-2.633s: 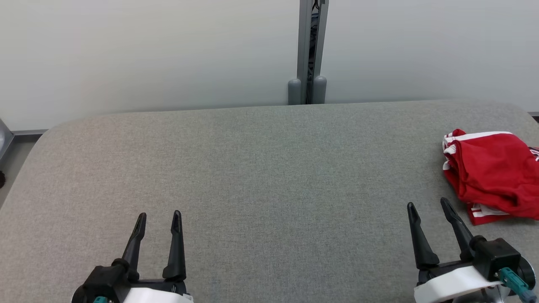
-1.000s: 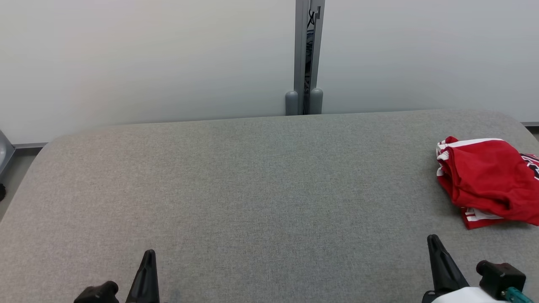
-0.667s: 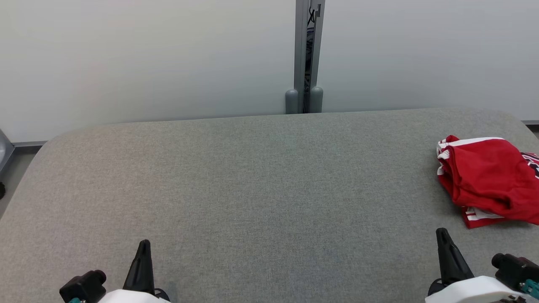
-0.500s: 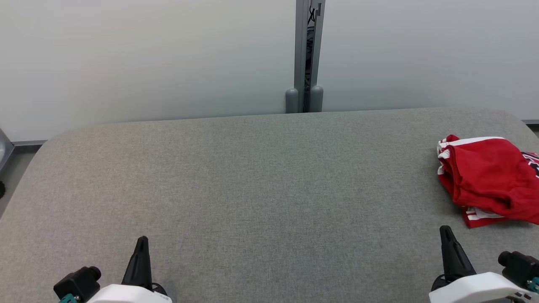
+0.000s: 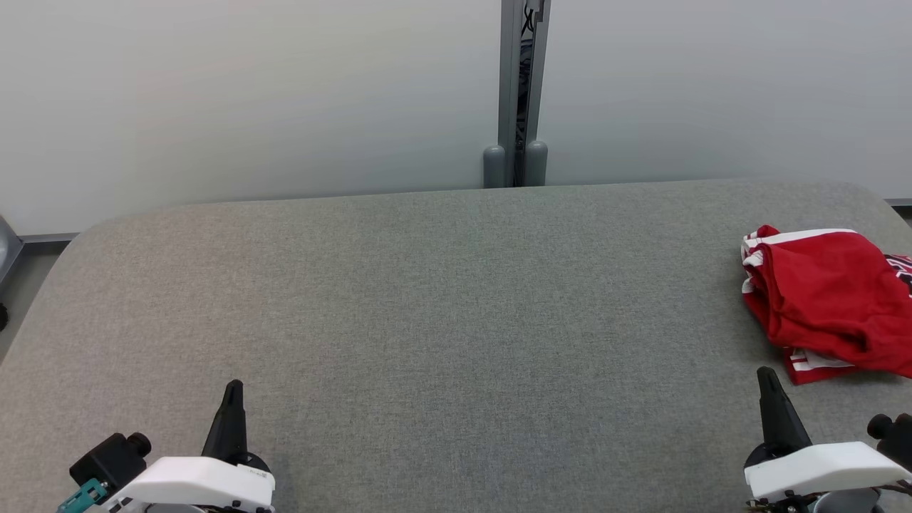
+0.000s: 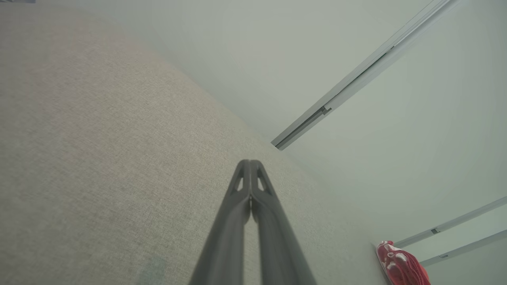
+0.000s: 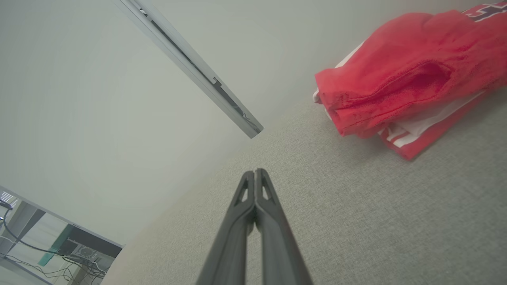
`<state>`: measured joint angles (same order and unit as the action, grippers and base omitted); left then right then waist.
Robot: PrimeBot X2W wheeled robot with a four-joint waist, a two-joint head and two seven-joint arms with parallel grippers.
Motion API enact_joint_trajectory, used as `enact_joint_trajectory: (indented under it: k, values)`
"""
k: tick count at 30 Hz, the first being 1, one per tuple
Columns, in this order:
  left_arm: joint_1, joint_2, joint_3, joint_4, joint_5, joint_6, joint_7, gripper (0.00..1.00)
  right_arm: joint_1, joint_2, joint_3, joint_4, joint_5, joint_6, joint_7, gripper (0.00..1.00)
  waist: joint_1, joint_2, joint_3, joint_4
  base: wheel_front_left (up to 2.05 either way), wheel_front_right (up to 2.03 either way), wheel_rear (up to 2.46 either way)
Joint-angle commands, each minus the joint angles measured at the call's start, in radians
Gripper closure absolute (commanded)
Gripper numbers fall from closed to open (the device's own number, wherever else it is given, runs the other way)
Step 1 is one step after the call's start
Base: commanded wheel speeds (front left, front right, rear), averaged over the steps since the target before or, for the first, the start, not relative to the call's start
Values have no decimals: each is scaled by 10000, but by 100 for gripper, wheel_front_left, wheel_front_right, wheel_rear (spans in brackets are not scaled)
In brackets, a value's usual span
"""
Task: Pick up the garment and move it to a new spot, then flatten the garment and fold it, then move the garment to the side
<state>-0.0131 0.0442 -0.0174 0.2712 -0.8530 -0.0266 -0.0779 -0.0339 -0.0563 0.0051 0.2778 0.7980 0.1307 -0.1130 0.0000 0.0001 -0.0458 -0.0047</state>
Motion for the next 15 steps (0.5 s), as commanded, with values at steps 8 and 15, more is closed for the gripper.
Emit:
enact_joint_trajectory:
  k: [8,15]
  values:
    - [-614,41,221,81,-1093,-189,315,100,-394,-14,-252,-40,1184,1,306,100,0,-1,46,4,0,0,0]
    - [-844,46,346,211,-1869,-298,551,100,-513,-7,-406,-9,2013,1,513,100,0,-1,86,8,0,0,0]
